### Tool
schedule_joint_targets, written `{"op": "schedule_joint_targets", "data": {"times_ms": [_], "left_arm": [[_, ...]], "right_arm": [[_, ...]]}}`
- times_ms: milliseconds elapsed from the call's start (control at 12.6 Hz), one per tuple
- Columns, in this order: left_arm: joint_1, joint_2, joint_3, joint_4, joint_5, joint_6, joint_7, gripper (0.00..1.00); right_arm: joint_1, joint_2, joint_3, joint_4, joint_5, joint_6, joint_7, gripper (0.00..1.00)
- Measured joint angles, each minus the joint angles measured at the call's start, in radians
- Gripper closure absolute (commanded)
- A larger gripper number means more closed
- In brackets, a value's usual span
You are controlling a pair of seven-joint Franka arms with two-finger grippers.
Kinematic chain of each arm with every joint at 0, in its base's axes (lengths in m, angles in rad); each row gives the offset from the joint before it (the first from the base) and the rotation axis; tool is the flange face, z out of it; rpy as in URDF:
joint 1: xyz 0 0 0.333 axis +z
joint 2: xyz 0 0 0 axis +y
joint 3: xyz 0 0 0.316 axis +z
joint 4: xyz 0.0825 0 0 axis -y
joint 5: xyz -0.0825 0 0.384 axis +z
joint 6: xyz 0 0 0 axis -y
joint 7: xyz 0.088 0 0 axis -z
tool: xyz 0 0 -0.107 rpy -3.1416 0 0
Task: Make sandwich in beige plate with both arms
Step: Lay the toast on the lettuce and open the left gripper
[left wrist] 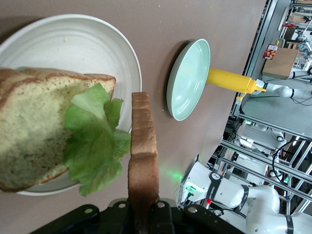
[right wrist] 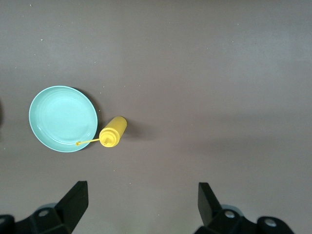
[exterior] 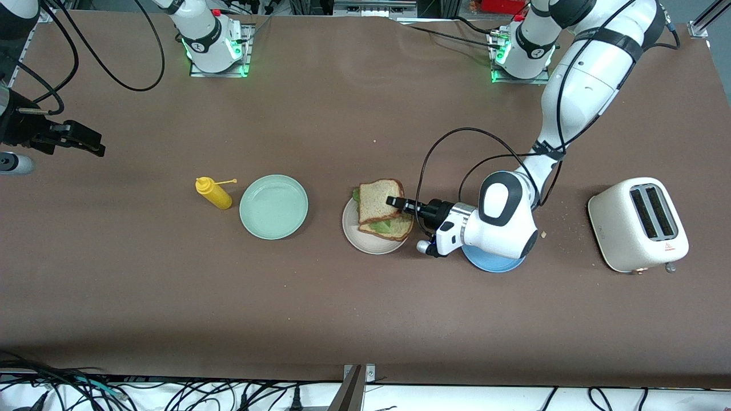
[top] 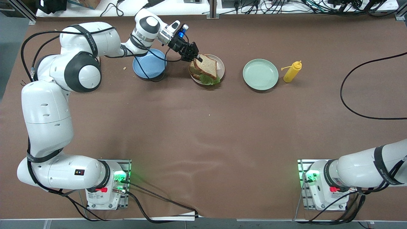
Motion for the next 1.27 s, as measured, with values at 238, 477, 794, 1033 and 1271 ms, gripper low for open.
{"op": "schedule_joint_targets", "data": {"times_ms": [238, 477, 794, 1033, 1271], "left_arm": [[-0.001, 0.019, 0.0, 0.0, 0.0, 0.025, 0.032, 0.0], [-0.011, 0.038, 0.002, 0.0, 0.0, 0.068, 0.039, 0.0], [-0.007, 0.029, 0.009, 0.031, 0.155, 0.081, 0.047, 0.0], [0.023, 0.02, 0.018, 0.04, 0.217, 0.081, 0.048, 0.0], [0.025, 0.005, 0.032, 0.042, 0.358, 0.082, 0.048, 0.0]], "right_arm": [[0.0, 0.0, 0.002, 0.0, 0.0, 0.0, 0.0, 0.0], [0.001, 0.0, 0.003, 0.0, 0.0, -0.001, 0.0, 0.0], [0.001, 0.004, 0.003, -0.001, 0.0, 0.0, 0.0, 0.0], [0.001, 0.004, 0.003, -0.001, 0.0, 0.0, 0.001, 0.0], [0.001, 0.004, 0.003, -0.001, 0.0, 0.0, 0.001, 0.0]]}}
